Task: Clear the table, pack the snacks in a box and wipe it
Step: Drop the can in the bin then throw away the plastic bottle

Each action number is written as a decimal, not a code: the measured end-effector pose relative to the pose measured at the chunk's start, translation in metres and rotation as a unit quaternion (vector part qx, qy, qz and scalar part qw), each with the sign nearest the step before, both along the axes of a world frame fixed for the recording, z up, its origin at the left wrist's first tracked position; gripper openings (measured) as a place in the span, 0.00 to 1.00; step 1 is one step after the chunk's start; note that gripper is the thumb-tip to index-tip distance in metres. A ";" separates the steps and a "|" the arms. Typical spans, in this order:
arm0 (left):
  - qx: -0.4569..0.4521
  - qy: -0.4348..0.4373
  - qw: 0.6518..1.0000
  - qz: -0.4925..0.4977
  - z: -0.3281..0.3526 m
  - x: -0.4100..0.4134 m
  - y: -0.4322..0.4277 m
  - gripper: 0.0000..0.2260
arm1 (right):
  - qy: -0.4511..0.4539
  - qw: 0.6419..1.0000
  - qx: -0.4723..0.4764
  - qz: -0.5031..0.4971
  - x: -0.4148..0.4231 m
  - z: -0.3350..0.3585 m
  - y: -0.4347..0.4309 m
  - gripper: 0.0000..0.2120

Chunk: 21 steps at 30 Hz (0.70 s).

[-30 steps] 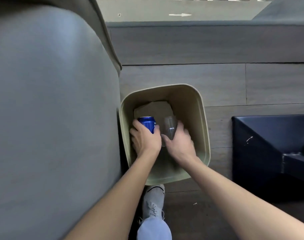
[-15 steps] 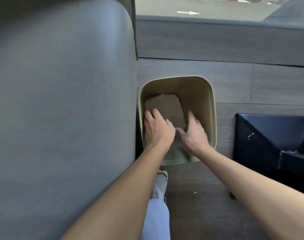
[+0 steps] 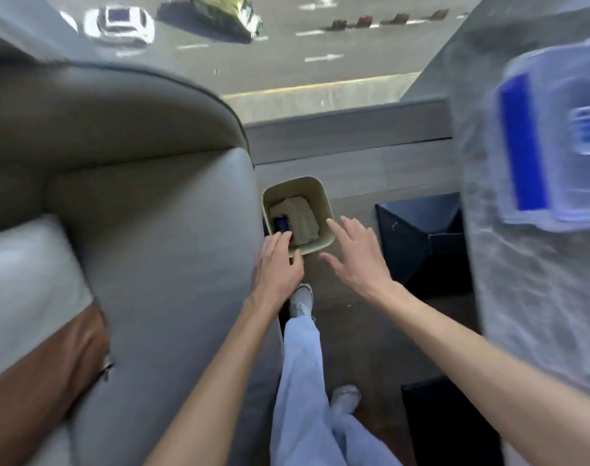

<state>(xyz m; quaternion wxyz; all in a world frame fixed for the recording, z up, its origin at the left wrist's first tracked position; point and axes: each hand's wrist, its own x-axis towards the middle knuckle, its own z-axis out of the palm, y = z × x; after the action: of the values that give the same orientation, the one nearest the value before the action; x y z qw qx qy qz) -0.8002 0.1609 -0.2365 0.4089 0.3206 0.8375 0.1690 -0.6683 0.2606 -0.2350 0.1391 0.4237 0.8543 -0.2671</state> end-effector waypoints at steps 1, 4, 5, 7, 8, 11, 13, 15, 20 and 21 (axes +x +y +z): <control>-0.002 0.017 1.000 -0.014 0.025 0.009 -0.009 0.21 | 0.015 1.000 0.010 -0.005 0.015 0.026 -0.009 0.32; -0.017 0.051 0.998 -0.037 0.093 0.039 -0.033 0.22 | 0.050 0.998 0.045 -0.009 0.063 0.095 -0.037 0.31; -0.014 0.059 0.997 -0.048 0.117 0.053 -0.041 0.23 | 0.059 0.996 0.060 -0.011 0.083 0.118 -0.049 0.31; 0.003 0.080 0.993 -0.084 0.160 0.083 -0.053 0.23 | 0.075 0.993 0.086 -0.025 0.123 0.157 -0.071 0.30; 0.013 0.091 0.990 -0.107 0.180 0.100 -0.057 0.23 | 0.084 0.991 0.095 -0.040 0.145 0.173 -0.083 0.30; 0.039 0.131 0.974 -0.181 0.228 0.156 -0.060 0.24 | 0.108 0.982 0.125 -0.092 0.214 0.215 -0.113 0.30; 0.058 0.162 0.954 -0.245 0.253 0.197 -0.057 0.24 | 0.119 0.971 0.150 -0.142 0.265 0.239 -0.130 0.30; 0.081 0.184 0.928 -0.313 0.275 0.243 -0.049 0.24 | 0.129 0.956 0.175 -0.198 0.318 0.262 -0.147 0.31; 0.164 0.196 0.855 -0.452 0.323 0.360 -0.033 0.24 | 0.130 0.896 0.225 -0.360 0.442 0.308 -0.189 0.32; 0.184 0.195 0.839 -0.474 0.332 0.382 -0.032 0.24 | 0.125 0.881 0.233 -0.391 0.462 0.315 -0.198 0.33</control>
<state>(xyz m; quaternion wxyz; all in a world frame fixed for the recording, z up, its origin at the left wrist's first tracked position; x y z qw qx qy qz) -0.4183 0.1286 0.0955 0.2005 0.7740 0.5992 0.0399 -0.2062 0.0623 0.0801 -0.1880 0.7068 0.6667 -0.1438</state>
